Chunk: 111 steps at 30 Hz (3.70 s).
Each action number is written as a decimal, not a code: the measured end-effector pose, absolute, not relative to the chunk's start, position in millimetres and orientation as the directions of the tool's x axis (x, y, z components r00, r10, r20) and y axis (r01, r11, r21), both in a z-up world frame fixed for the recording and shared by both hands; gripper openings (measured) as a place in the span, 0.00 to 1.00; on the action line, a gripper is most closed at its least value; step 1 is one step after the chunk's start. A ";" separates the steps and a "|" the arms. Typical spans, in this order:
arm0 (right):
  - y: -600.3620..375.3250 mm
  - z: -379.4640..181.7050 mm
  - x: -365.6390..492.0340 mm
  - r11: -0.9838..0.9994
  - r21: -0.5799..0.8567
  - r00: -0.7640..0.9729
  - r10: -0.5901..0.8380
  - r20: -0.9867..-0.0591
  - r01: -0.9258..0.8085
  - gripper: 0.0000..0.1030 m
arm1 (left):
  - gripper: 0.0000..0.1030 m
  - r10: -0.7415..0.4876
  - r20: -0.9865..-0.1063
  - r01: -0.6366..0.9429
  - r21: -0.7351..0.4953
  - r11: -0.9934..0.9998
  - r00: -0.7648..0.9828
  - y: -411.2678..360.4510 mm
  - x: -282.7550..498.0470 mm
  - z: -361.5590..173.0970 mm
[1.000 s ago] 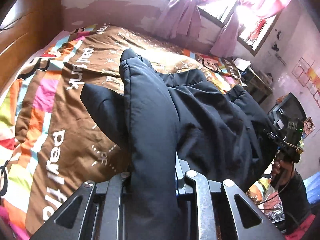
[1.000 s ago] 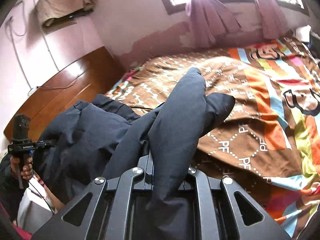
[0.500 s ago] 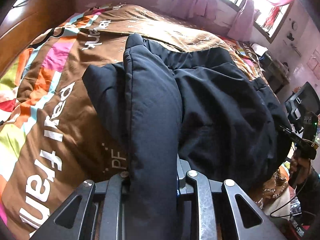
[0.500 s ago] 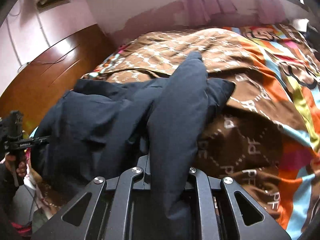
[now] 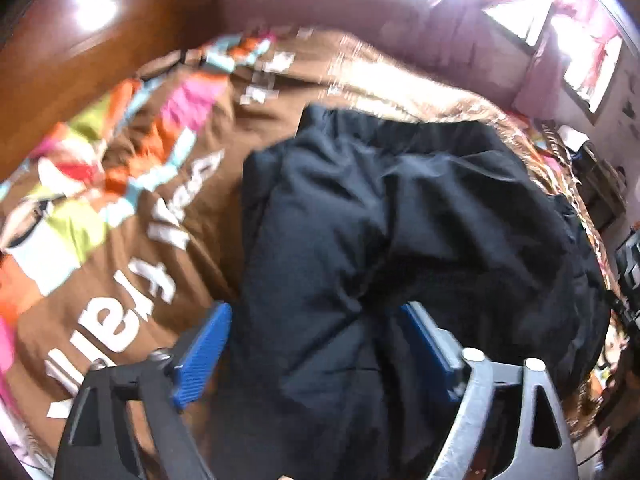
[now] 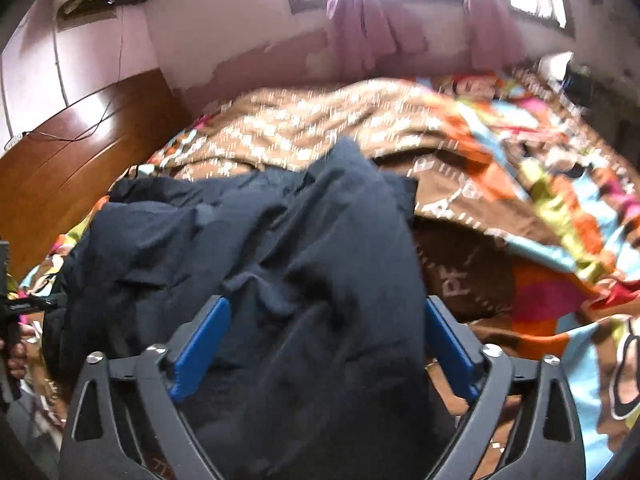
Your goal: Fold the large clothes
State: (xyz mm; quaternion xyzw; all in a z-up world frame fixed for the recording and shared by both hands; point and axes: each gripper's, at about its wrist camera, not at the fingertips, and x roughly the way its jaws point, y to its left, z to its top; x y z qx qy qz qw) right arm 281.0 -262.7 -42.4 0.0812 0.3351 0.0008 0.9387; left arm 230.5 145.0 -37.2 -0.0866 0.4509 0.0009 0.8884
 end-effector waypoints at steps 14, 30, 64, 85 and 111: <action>-230.2 4.2 196.3 0.984 0.174 0.870 0.057 -0.490 0.033 0.99 | 1.00 0.015 -0.581 -0.078 -0.083 0.994 0.814 91.3 120.7 24.8; -208.0 -0.8 132.1 0.975 0.221 0.878 0.104 -0.467 0.001 0.99 | 1.00 -0.015 -0.529 -0.046 -0.101 0.994 0.848 71.0 46.4 29.6; -160.9 -10.7 73.1 0.983 0.152 0.883 0.163 -0.441 -0.106 0.99 | 1.00 -0.020 -0.459 0.007 -0.030 1.000 0.888 38.7 -14.1 13.9; -167.6 -11.5 72.1 0.981 0.173 0.885 0.153 -0.440 -0.084 0.99 | 1.00 -0.015 -0.470 0.000 -0.032 0.999 0.883 35.6 -13.9 11.3; -166.9 -12.5 71.0 0.982 0.170 0.886 0.150 -0.439 -0.082 0.99 | 1.00 -0.011 -0.480 -0.004 -0.031 1.000 0.877 31.6 -13.1 7.6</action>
